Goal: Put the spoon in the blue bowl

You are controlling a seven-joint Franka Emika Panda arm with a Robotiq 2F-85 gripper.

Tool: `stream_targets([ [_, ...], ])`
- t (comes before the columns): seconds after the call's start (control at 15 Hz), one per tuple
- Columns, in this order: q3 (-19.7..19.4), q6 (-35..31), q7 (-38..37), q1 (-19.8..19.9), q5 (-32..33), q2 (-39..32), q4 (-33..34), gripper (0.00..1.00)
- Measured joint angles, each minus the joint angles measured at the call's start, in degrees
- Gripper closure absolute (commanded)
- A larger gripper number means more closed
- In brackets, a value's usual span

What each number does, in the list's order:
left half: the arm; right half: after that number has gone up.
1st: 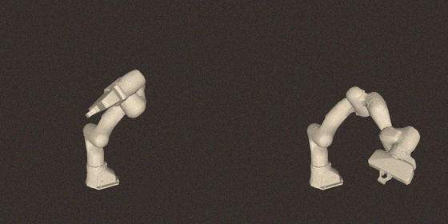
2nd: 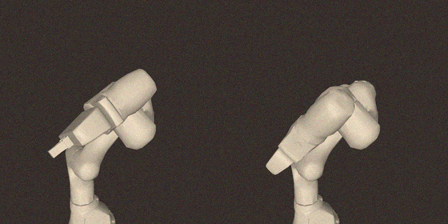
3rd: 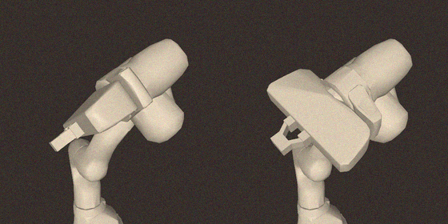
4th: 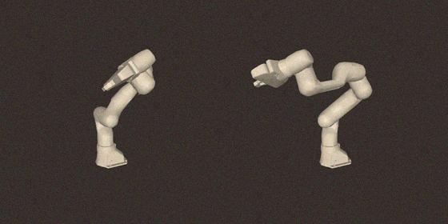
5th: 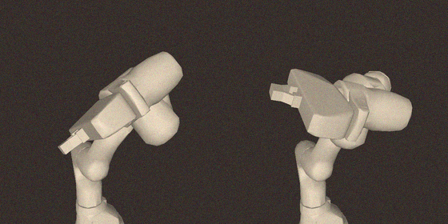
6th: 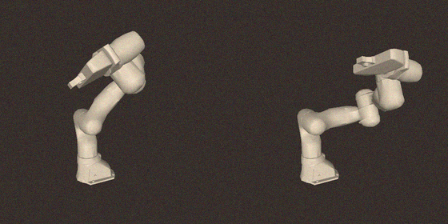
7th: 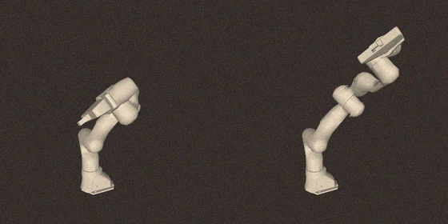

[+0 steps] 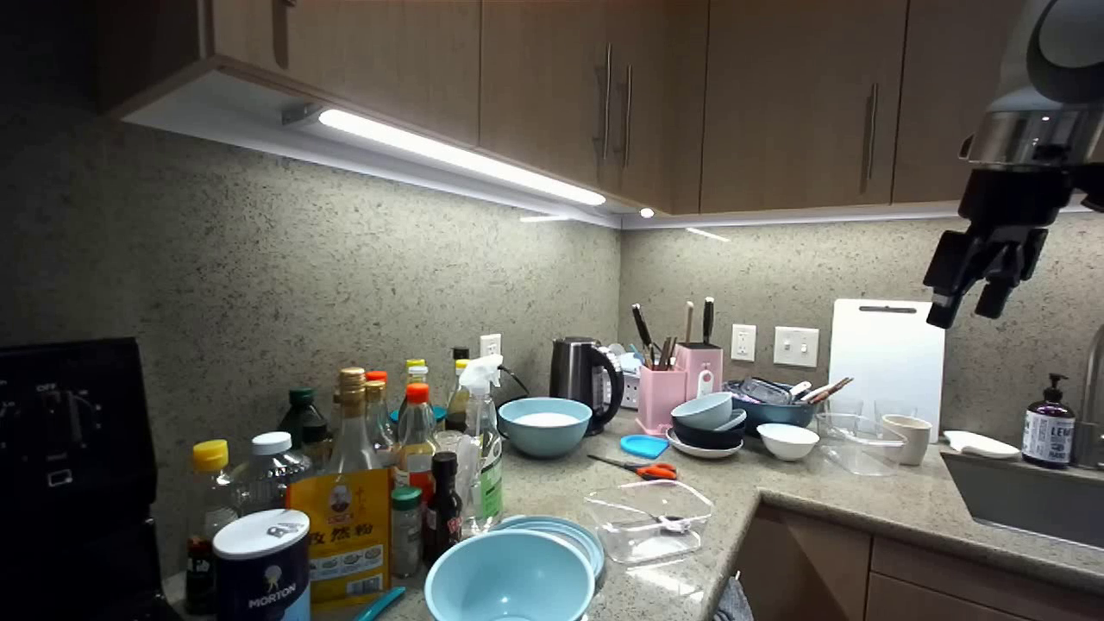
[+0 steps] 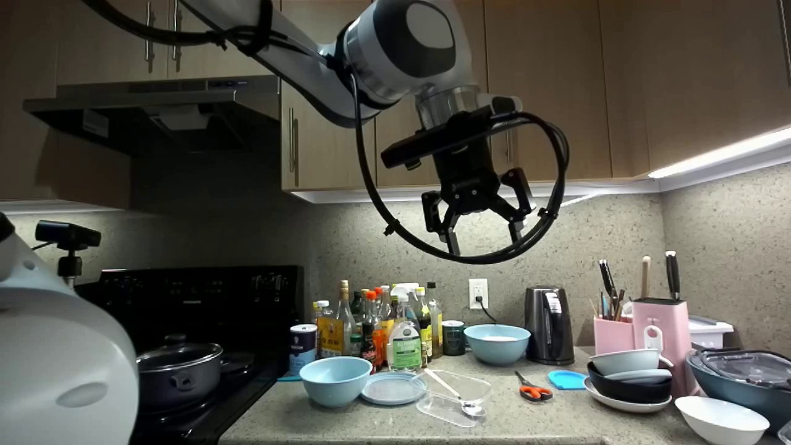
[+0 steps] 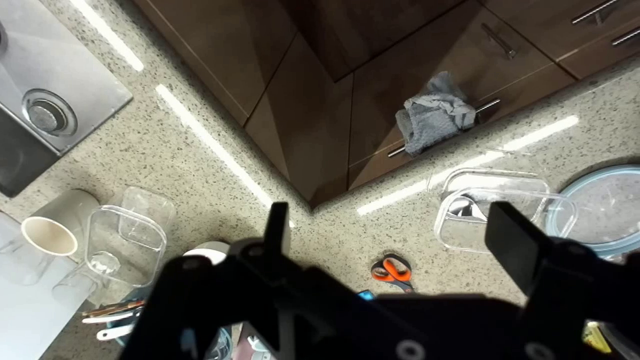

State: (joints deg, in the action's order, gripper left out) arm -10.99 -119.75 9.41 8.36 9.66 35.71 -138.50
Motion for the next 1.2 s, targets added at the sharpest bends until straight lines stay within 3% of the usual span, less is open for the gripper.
stream_targets([
  [0.33, 0.25, 0.06, 4.76, -6.03, -1.08, -3.93, 2.02, 0.00],
  [0.67, 3.79, 0.07, 8.40, -13.42, -3.97, -10.80, 7.32, 0.00],
  [1.2, 4.75, -0.82, 8.51, -13.78, -4.87, -14.19, 9.28, 0.00],
])
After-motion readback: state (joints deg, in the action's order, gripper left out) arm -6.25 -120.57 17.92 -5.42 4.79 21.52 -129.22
